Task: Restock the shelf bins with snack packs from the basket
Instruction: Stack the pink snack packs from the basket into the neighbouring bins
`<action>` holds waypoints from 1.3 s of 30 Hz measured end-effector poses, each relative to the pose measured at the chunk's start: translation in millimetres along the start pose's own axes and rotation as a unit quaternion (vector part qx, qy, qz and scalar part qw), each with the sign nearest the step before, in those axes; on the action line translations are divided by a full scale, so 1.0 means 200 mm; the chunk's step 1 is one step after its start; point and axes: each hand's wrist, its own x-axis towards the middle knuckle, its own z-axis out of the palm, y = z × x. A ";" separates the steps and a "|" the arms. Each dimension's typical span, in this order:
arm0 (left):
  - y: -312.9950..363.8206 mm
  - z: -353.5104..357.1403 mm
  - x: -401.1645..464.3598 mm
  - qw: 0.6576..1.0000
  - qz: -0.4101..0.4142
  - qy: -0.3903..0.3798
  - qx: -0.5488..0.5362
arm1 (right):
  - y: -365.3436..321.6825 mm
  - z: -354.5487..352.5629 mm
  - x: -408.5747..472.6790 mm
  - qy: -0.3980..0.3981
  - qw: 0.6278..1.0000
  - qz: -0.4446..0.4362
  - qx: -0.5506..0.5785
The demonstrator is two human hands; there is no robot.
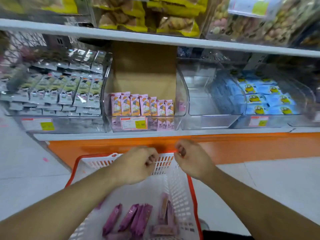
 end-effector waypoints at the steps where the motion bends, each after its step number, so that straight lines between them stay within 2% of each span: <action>1: -0.02 0.07 0.00 1.000 -0.008 -0.027 0.013 | 0.08 0.08 -0.01 -0.018 1.000 0.017 -0.017; 4: -0.10 0.23 0.02 0.994 -0.040 -0.086 0.054 | 0.23 0.25 -0.08 -0.035 0.996 0.074 0.022; 8: -0.16 0.43 0.04 0.989 -0.078 -0.124 0.030 | 0.28 0.41 -0.18 -0.037 0.990 0.087 0.101; 11: -0.21 0.61 0.05 0.981 -0.114 -0.155 -0.007 | 0.31 0.48 -0.19 -0.005 0.989 0.093 0.115; 17: -0.30 0.98 0.07 0.962 -0.168 -0.209 -0.043 | 0.33 0.51 -0.18 -0.004 0.987 0.114 0.116; 20: -0.32 1.17 0.11 0.962 -0.168 -0.202 -0.070 | 0.35 0.54 -0.16 -0.003 0.987 0.122 0.104; 23: -0.33 1.32 0.16 0.975 -0.151 -0.163 0.006 | 0.37 0.56 -0.16 -0.003 0.986 0.124 0.107; 25: -0.35 1.39 0.20 0.966 -0.155 -0.196 0.063 | 0.37 0.56 -0.16 -0.008 0.987 0.126 0.100; 28: -0.36 1.43 0.23 0.948 -0.165 -0.262 0.068 | 0.38 0.55 -0.16 -0.017 0.987 0.132 0.093; 35: -0.41 1.43 0.14 0.964 -0.183 -0.194 0.020 | 0.36 0.53 -0.16 -0.024 0.987 0.137 0.079; 39: -0.38 1.39 0.12 0.974 -0.191 -0.107 -0.050 | 0.36 0.54 -0.16 -0.022 0.987 0.143 0.069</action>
